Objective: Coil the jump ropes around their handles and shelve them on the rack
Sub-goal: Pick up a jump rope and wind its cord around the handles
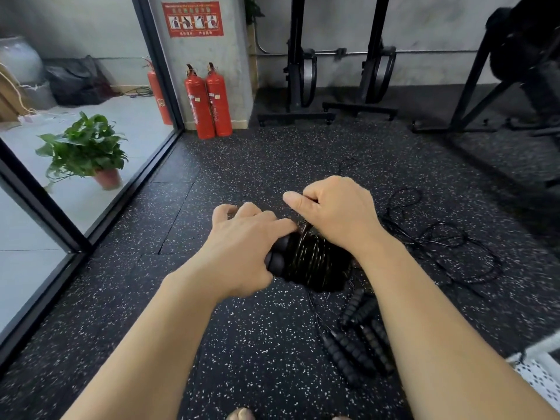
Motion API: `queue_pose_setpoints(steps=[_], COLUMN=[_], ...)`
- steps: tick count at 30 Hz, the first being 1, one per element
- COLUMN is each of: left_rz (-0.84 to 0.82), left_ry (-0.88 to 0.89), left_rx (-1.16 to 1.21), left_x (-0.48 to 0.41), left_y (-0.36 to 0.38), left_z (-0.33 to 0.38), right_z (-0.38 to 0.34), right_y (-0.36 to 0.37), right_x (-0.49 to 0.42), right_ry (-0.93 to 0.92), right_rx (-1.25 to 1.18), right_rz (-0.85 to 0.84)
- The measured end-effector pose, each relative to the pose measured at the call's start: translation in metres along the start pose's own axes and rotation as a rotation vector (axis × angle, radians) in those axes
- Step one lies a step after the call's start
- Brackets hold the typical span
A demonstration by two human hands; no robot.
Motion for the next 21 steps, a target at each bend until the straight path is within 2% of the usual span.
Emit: queue_pose_setpoints(steps=[5,13,17,21], left_rz=[0.039,0.008,-0.02,-0.026], left_ry=[0.056,0.117,0.117,0.137], left_rx=[0.127,0.242,0.473,0.618], left_x=[0.003,0.005,0.007,0.008], left_y=[-0.003,-0.007,-0.009,-0.011], left_z=[0.003,0.009,0.007,0.006], right_z=[0.007,0.008,0.021,0.013], right_y=[0.01,0.012,0.019,0.026], right_x=[0.001,0.009,0.014,0.018], right_ry=[0.06,0.189,0.34,0.393], right_rx=[-0.228,-0.55,-0.638,-0.825], right_rz=[-0.098,-0.268,-0.331,-0.39])
Point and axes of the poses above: each hand's wrist, its own x-axis away from the middle knuckle, its own y-axis out of the palm, z = x × y, the point moved 5 cm from there along -x, towards the middle knuckle, and after that the axes turned 11 degrees about -y, right-handed, at the moved point
